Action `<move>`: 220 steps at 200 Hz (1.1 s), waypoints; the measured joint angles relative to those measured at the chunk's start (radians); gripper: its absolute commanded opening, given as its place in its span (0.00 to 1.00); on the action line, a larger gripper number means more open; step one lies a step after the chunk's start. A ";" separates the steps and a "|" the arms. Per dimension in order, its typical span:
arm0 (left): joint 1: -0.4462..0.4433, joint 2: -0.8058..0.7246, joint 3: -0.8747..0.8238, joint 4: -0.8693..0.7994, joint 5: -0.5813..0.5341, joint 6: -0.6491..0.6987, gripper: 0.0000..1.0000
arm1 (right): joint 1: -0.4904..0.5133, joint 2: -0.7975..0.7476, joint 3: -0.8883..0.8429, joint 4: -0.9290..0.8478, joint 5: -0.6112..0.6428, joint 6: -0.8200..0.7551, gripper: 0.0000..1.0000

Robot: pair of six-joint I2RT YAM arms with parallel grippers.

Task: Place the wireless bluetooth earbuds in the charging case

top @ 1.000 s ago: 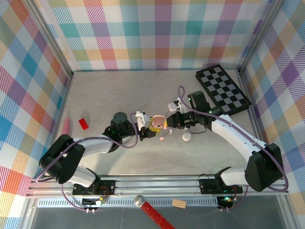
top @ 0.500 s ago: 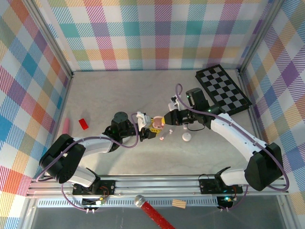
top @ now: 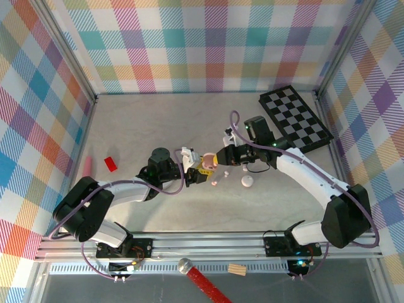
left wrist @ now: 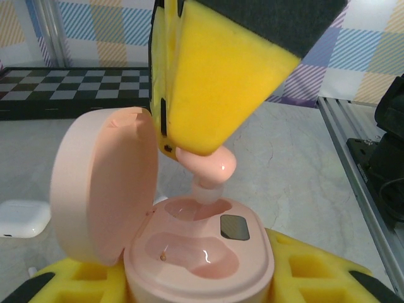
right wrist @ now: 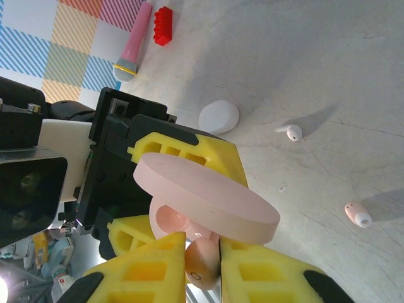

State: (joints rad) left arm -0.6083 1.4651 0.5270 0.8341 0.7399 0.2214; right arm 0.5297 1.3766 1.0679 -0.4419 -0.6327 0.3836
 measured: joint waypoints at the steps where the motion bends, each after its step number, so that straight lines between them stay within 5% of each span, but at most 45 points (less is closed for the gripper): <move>1: 0.000 0.000 0.000 0.001 0.000 0.000 0.37 | 0.000 0.000 0.000 0.000 0.000 0.000 0.17; 73: 0.000 0.002 0.007 0.011 -0.010 -0.027 0.37 | 0.002 0.033 0.009 -0.009 0.003 -0.021 0.19; 166: 0.000 0.033 0.007 0.076 -0.020 -0.058 0.37 | 0.021 0.019 0.035 -0.030 0.043 -0.050 0.57; 220: 0.020 0.034 0.006 0.154 -0.027 -0.092 0.37 | 0.021 -0.139 -0.052 0.028 0.100 -0.056 0.63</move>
State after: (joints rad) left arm -0.5880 1.4990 0.5331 0.9886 0.7124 0.1291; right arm 0.5503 1.2377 1.0161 -0.4141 -0.5331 0.3279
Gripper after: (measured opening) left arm 0.374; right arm 0.619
